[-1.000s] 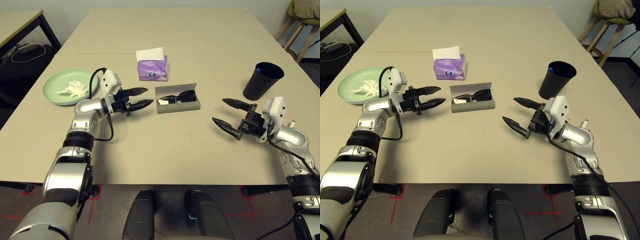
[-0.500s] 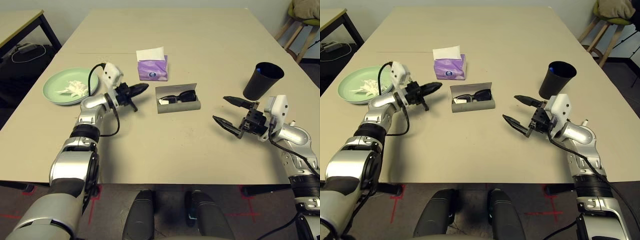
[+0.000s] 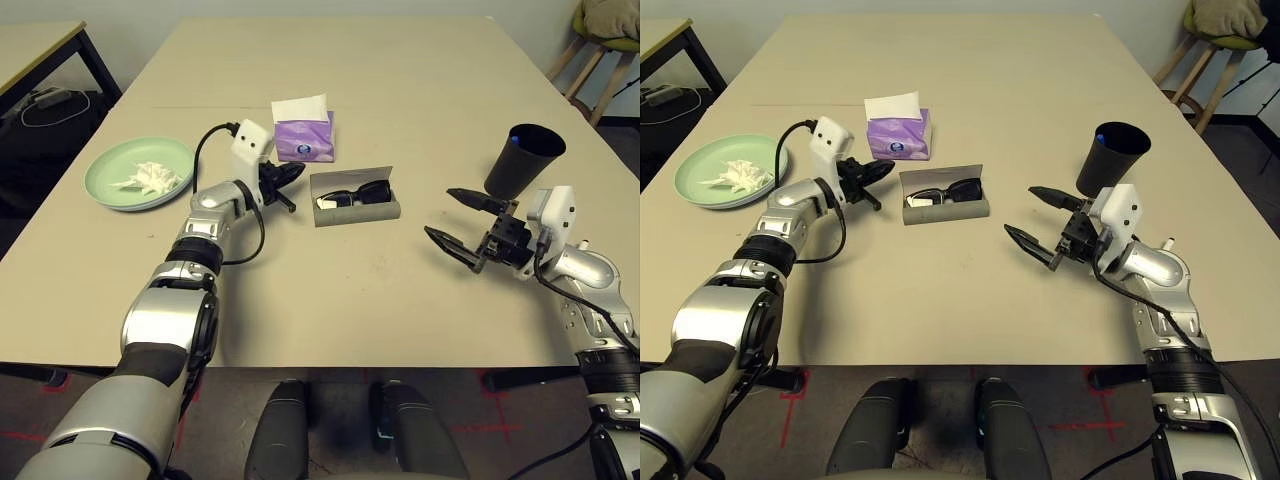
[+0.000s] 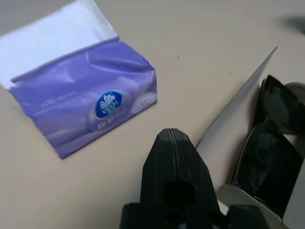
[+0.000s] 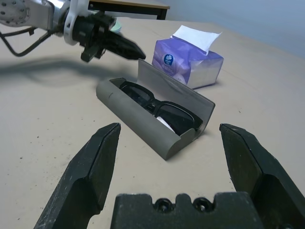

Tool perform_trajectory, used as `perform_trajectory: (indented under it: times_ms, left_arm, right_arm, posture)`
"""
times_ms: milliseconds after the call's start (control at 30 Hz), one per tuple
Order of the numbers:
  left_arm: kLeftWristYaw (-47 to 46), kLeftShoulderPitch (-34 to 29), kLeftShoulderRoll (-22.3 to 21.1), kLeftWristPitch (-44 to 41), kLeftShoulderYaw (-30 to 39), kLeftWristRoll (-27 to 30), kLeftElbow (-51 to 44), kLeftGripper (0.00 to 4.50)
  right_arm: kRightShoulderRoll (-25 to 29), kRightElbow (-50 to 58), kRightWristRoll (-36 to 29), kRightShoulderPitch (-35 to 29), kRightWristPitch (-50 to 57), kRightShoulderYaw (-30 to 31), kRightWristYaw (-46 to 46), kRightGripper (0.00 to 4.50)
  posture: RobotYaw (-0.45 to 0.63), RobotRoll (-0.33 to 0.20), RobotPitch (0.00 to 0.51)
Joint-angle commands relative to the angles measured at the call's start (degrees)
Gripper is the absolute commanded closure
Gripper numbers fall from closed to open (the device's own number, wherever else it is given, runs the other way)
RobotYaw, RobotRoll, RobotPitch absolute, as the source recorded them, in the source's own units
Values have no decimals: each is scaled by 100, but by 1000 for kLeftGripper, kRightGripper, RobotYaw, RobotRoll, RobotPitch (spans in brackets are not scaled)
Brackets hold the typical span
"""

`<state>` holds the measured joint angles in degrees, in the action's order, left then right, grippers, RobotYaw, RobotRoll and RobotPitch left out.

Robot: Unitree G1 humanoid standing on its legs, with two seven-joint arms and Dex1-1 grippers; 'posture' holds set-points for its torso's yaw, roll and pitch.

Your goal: Organize and tidy the items on the table.

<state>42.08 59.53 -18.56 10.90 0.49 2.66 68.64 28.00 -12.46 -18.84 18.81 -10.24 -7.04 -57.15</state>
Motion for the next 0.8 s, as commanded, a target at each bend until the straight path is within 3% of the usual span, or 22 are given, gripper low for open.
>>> perform_trajectory:
  times_ms: [33, 400, 800]
  left_arm:
    - [-83, 160, 97, 30, -96, -227, 164, 4482]
    - [273, 145, 192, 157, -157, -368, 167, 4482]
    - [914, 52, 185, 267, -278, -441, 77, 4482]
  right_arm:
    - [5, 171, -44, -128, 155, 58, 89, 0]
    - [-77, 902, -392, -529, 1885, 8, 779, 0]
    - [-176, 1079, -330, -419, 1904, 33, 1089, 0]
  posture:
    - [72, 0, 99]
    - [71, 0, 100]
    - [72, 0, 97]
